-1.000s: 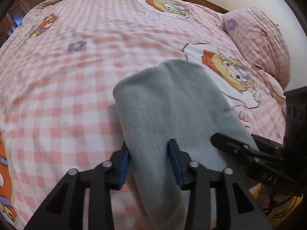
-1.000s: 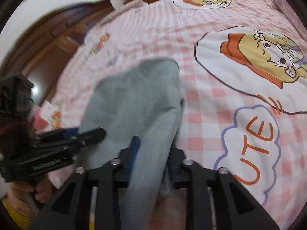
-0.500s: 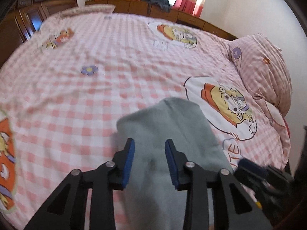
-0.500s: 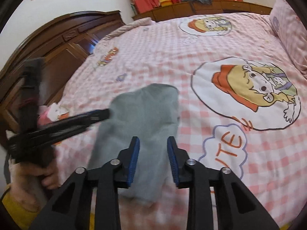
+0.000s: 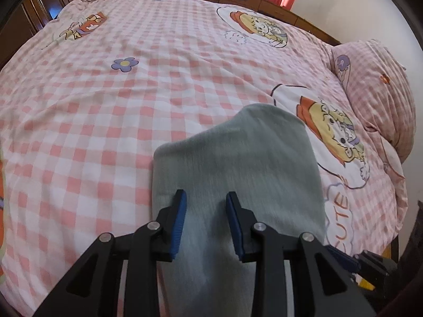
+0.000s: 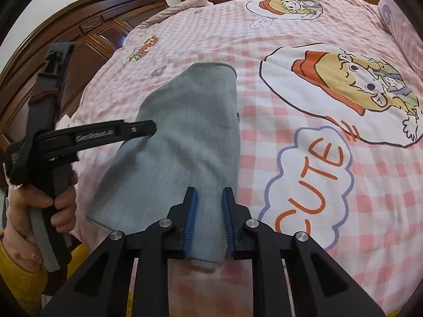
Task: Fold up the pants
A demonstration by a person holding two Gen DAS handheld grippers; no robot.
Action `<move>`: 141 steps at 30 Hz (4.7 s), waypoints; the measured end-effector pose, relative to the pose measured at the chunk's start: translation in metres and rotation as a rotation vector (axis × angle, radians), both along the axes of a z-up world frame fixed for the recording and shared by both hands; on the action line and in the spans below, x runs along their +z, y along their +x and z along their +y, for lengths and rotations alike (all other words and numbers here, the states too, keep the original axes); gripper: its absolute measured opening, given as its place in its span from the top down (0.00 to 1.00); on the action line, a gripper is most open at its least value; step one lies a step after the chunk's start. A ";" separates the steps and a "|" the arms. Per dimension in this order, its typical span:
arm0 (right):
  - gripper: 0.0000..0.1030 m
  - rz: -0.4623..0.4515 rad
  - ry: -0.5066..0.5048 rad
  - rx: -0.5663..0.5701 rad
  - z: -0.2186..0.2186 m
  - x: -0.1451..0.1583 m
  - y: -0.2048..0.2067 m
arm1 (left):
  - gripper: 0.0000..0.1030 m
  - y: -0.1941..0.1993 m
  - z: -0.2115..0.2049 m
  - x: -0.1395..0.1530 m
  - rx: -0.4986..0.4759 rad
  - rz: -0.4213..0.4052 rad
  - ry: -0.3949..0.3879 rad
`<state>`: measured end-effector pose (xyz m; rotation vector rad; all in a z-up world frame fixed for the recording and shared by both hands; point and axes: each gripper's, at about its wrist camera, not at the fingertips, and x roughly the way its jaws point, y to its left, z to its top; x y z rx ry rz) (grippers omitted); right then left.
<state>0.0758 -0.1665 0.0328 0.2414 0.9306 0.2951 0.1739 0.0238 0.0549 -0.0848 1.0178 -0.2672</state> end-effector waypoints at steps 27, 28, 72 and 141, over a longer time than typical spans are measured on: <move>0.36 -0.008 -0.134 -0.068 -0.008 0.011 -0.071 | 0.16 -0.142 0.011 -0.001 0.108 0.049 0.074; 0.36 0.000 -0.146 -0.067 -0.007 0.009 -0.071 | 0.15 -0.141 0.011 -0.004 0.112 0.054 0.085; 0.21 0.100 -0.222 -0.069 0.009 -0.028 -0.056 | 0.00 -0.131 0.004 -0.043 0.095 0.102 0.122; 0.19 0.090 -0.226 -0.067 0.010 -0.028 -0.057 | 0.00 -0.130 0.005 -0.044 0.102 0.098 0.132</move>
